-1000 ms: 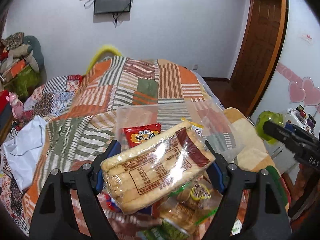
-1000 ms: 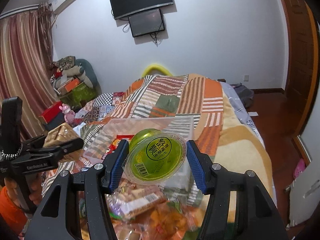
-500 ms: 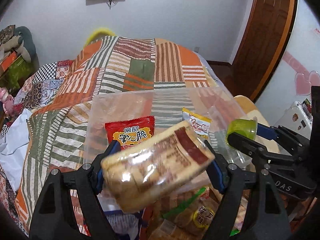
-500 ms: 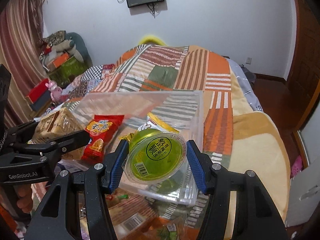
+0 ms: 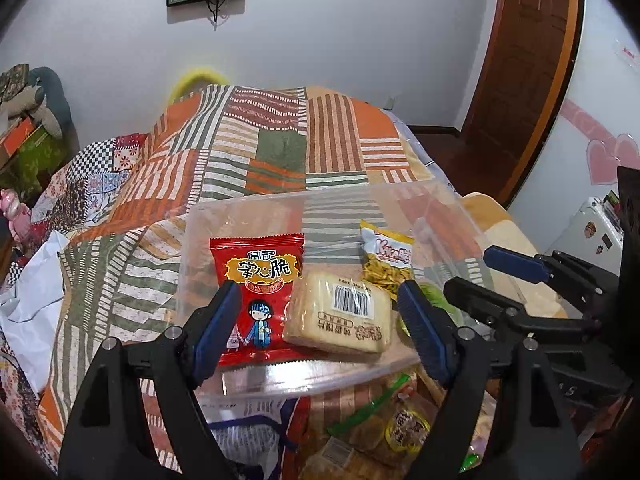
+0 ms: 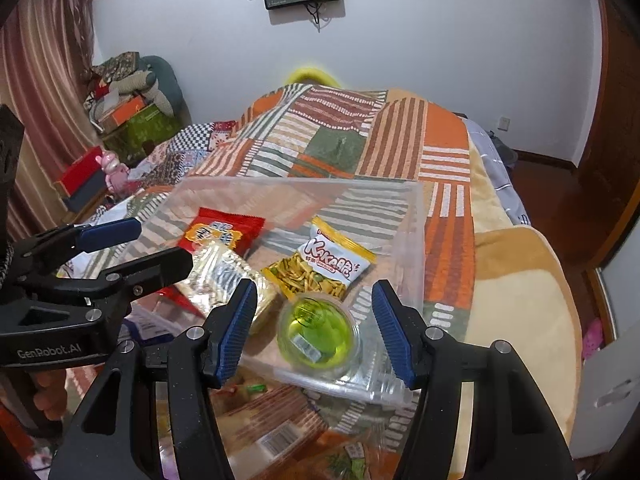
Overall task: Organize snacks
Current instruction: 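Lower the bread loaf and jelly cup into the clear box, open both tools, then grasp the blue-and-white bag with the left tool while the right tool grasps the orange nugget bag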
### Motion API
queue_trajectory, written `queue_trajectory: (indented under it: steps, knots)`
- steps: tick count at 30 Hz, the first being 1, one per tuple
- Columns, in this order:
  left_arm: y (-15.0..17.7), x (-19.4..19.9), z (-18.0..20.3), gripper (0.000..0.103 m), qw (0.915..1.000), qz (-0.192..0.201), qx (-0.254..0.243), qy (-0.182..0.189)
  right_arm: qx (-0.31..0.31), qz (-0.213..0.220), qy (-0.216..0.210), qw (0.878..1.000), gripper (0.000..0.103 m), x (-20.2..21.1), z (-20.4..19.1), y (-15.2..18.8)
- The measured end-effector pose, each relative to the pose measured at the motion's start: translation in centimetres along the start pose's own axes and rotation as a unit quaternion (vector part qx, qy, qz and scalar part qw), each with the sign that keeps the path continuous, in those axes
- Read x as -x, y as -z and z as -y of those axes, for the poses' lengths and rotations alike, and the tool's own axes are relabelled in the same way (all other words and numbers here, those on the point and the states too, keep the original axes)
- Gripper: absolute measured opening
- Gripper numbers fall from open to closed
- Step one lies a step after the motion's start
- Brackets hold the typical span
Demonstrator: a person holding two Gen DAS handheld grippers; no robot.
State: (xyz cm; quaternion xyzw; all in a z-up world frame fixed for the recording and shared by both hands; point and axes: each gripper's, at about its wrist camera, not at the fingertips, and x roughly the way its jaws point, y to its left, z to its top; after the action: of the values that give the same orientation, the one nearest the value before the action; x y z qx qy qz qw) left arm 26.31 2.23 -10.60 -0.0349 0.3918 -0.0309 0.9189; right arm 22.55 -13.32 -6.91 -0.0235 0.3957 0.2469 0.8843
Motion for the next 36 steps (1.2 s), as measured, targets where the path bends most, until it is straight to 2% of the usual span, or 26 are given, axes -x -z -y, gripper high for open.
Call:
queue_trajectory:
  steps: [10,14,16,23,34,36]
  knots:
    - [1.9,4.3,-0.9,0.083,0.9999,0.009,-0.011,-0.006,0.003,0.035,0.001,0.999,0.059,4.7,-0.1,0.9]
    - [3.2,5.5,-1.9,0.084,0.9999,0.004,-0.007,-0.01,0.0,0.041,0.007,0.999,0.068,6.0,0.2,2.1]
    - [4.0,5.9,-2.7,0.085,0.9999,-0.004,-0.001,-0.011,-0.001,0.038,0.009,0.999,0.069,6.3,0.3,2.6]
    - [6.7,5.5,-4.5,0.085,0.9991,-0.032,0.009,-0.025,-0.001,0.006,0.017,1.0,0.07,6.2,0.9,5.7]
    - [8.8,1.1,-6.0,0.085,0.9954,-0.083,0.04,-0.028,-0.023,-0.061,0.019,0.998,0.071,3.2,1.8,9.5]
    - [9.0,0.2,-6.3,0.085,0.9945,-0.09,0.047,-0.026,-0.032,-0.069,0.012,0.997,0.077,2.4,2.1,9.7]
